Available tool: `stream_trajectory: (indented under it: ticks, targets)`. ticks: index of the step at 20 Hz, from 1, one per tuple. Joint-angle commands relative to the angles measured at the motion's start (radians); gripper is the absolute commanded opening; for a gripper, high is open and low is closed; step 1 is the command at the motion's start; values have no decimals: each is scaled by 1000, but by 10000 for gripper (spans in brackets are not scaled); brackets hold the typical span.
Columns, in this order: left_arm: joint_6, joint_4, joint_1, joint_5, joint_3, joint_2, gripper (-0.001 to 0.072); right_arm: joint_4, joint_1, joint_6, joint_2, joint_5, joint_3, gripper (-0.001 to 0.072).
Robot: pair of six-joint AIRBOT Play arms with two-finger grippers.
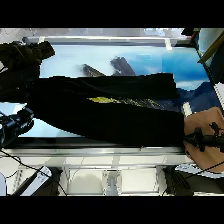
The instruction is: Fold the clothes and pants, and hang the long-sleeved shirts on hangers.
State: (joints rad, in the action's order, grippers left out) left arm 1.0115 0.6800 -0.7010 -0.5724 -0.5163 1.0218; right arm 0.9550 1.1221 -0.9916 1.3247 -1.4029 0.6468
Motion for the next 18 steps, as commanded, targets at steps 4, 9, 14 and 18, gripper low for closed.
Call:
stream_trajectory:
  ticks: [4, 9, 14, 18]
  targets:
    - [96, 259, -1, -64, -114, -159, 18, -165, 0, 35, -171, -144, 156, 9]
    - [135, 298, -1, -291, -321, -251, 18, -163, -1, -45, -381, -174, 359, 8]
    - [292, 548, -1, -431, -399, -343, 18, -116, -1, -56, -443, -190, 527, 7]
    - [376, 697, 0, -498, -399, -427, 18, -186, -16, -101, -439, -143, 549, 7]
